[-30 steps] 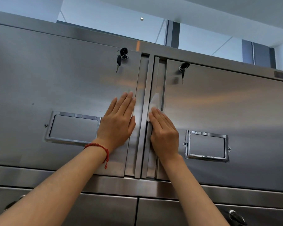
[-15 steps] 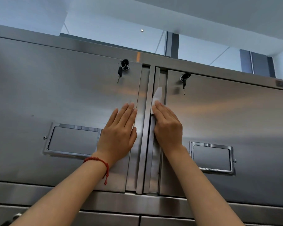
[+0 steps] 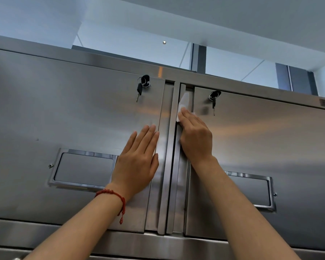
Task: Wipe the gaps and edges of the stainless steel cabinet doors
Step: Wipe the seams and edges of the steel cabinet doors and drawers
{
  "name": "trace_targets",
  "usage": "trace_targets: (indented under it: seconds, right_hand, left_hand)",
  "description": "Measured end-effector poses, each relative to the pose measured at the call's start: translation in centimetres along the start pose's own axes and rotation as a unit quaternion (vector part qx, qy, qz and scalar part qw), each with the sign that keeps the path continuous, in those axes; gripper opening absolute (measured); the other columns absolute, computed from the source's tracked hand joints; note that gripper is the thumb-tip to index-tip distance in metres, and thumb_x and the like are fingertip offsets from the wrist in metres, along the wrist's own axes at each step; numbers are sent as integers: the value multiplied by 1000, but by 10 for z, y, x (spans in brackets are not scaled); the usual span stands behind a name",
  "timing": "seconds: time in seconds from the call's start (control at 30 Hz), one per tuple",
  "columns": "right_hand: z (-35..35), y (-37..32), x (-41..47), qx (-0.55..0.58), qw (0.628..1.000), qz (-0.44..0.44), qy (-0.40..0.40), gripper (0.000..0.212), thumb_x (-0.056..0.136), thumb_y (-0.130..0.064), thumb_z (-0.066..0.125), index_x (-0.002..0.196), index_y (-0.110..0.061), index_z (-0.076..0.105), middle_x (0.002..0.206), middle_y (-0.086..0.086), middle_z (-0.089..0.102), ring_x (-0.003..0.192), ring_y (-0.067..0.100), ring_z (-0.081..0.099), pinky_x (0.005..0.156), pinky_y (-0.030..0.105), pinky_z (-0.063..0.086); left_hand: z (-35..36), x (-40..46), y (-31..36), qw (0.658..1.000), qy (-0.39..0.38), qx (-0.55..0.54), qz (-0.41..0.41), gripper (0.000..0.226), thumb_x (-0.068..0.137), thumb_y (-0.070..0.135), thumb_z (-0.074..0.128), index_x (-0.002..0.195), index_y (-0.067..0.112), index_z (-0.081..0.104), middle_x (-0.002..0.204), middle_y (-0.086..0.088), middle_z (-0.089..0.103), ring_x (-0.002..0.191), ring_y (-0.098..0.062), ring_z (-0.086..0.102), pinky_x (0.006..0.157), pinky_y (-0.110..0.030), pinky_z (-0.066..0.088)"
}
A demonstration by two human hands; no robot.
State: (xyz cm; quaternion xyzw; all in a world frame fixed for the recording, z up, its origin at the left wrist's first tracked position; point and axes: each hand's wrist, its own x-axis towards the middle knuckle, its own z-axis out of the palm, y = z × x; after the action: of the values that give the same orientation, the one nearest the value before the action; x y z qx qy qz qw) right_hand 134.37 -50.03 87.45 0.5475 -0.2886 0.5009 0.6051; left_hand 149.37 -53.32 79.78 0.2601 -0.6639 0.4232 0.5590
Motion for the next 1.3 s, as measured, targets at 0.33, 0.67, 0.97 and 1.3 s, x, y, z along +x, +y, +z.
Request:
trace_targets:
  seconds: [0.33,0.67,0.97,1.3]
  right_hand:
    - [-1,4,5,15,1000,6,-24,32,79,8,68,111,8,65,113,25,64,102,36,65,92,46,48]
    - [-4,3,3,33,999,19,-10,32,74,11,70,106,8,68,108,24,66,97,35,67,89,43,49]
    - [-18,4,-4,28,1000,-1,4,24,75,4,71,99,8,71,101,24,69,90,34,69,82,45,54]
    - [-24,-14,-6,-4,1000,-3,8,31,72,6,77,102,7,70,104,23,68,93,33,69,83,42,53]
  left_hand:
    - [1,1,0,1000,6,0,0,52,91,26,34,134,-2,47,141,-19,42,132,-33,38,105,-54,34]
    - [1,1,0,1000,15,4,4,51,91,26,36,133,-1,46,141,-19,43,132,-33,39,105,-53,36]
    - [-1,1,1,1000,10,10,0,51,91,25,36,134,-1,46,141,-18,43,132,-31,39,105,-49,36]
    - [-16,7,-9,999,-16,12,36,52,88,28,37,126,-2,55,133,-20,52,123,-33,50,100,-50,40]
